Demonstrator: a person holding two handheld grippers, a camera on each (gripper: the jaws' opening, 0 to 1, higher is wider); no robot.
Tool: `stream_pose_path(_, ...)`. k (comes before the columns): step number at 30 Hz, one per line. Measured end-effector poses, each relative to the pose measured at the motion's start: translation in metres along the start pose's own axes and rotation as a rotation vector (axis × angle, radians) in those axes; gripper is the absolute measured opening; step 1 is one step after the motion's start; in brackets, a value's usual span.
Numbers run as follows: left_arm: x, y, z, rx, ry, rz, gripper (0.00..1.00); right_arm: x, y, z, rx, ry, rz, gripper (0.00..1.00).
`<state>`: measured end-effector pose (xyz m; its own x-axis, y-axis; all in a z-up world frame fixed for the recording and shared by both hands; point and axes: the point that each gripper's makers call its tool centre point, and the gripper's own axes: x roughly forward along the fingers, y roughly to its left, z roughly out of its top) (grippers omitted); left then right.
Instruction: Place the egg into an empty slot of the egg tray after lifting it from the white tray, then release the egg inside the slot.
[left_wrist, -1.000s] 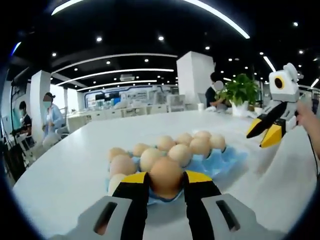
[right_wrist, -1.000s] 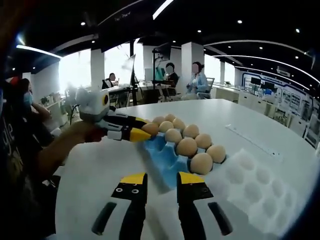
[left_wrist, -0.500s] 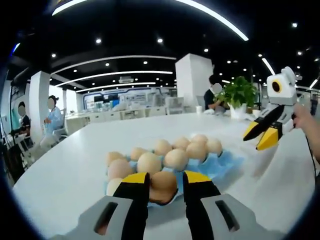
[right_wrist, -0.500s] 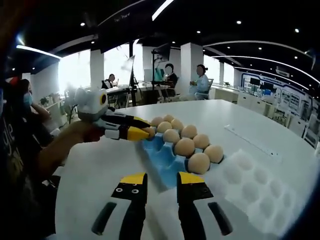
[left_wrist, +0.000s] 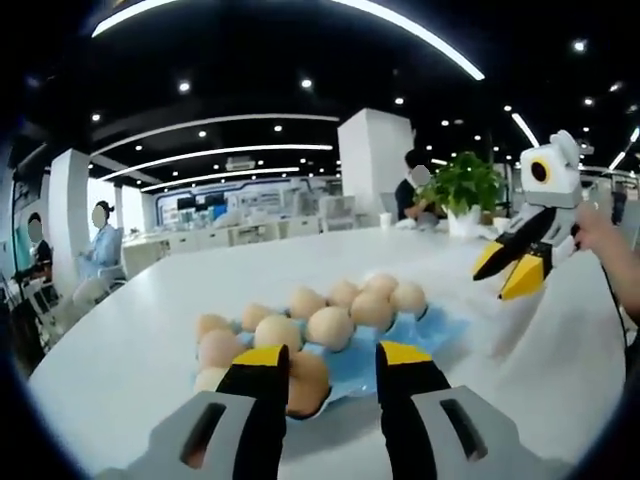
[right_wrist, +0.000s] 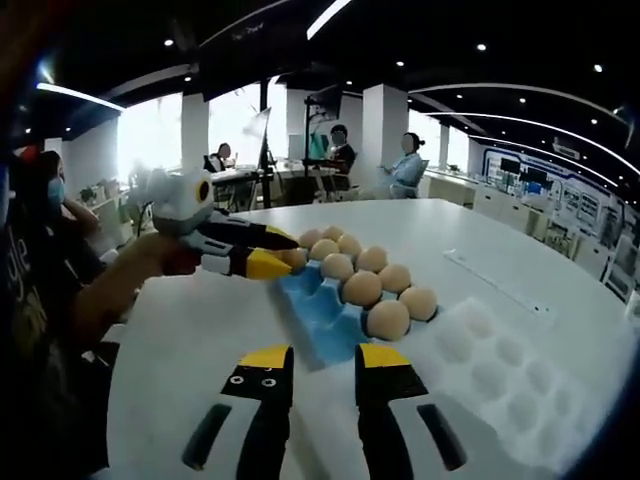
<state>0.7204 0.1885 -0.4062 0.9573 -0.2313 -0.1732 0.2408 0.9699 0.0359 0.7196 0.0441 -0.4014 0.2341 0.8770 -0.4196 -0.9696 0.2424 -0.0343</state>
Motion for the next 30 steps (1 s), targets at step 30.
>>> stream_pose_path(30,0.011,-0.055,0.015,0.082,-0.012,-0.118,0.49,-0.042,-0.026,-0.027,0.007,0.037,-0.088,0.27)
